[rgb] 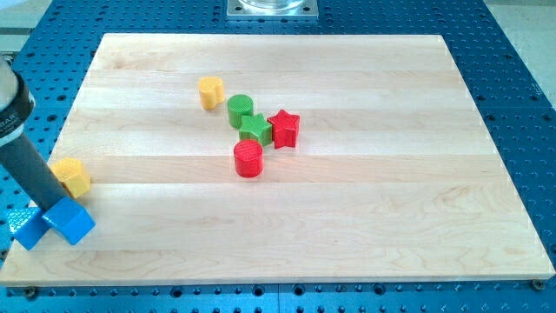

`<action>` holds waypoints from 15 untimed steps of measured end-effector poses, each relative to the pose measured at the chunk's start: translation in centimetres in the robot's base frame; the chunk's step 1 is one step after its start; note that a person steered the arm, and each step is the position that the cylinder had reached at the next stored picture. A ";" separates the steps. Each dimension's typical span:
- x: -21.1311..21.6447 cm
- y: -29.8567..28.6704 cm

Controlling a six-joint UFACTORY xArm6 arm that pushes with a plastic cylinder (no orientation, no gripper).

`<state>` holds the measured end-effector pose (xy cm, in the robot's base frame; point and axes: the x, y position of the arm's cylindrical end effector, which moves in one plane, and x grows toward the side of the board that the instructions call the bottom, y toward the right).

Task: Group up the blue blocks and the yellow hexagon at the bottom left side of the board

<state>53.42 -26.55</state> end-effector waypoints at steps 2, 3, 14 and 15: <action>-1.2 -3.9; -0.8 -3.9; -3.7 -1.9; -6.8 2.6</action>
<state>46.59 -23.90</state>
